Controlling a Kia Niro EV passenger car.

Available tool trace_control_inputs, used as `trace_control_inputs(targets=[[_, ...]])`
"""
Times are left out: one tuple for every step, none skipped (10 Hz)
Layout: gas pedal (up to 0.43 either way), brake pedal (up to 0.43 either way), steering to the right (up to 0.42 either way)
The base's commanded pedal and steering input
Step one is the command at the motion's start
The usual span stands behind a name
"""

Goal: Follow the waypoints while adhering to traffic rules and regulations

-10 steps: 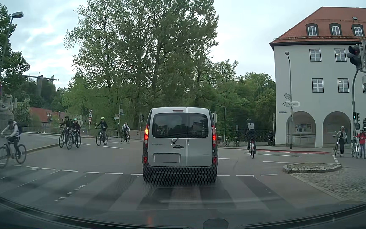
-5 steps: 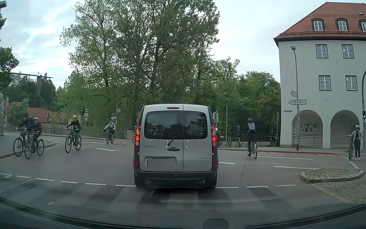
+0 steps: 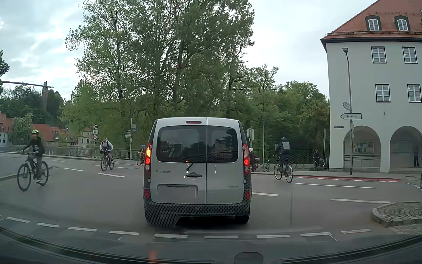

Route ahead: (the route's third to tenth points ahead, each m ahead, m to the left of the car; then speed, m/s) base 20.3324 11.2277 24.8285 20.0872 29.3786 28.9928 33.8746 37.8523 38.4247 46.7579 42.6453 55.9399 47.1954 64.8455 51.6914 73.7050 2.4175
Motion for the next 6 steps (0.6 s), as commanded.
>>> trace_control_inputs(targets=[[0.0, 0.171, -0.008], [0.0, 0.177, -0.008], [0.0, 0.177, -0.008], [0.0, 0.152, -0.008], [0.0, 0.043, -0.009], [0.0, 0.0, -0.008]])
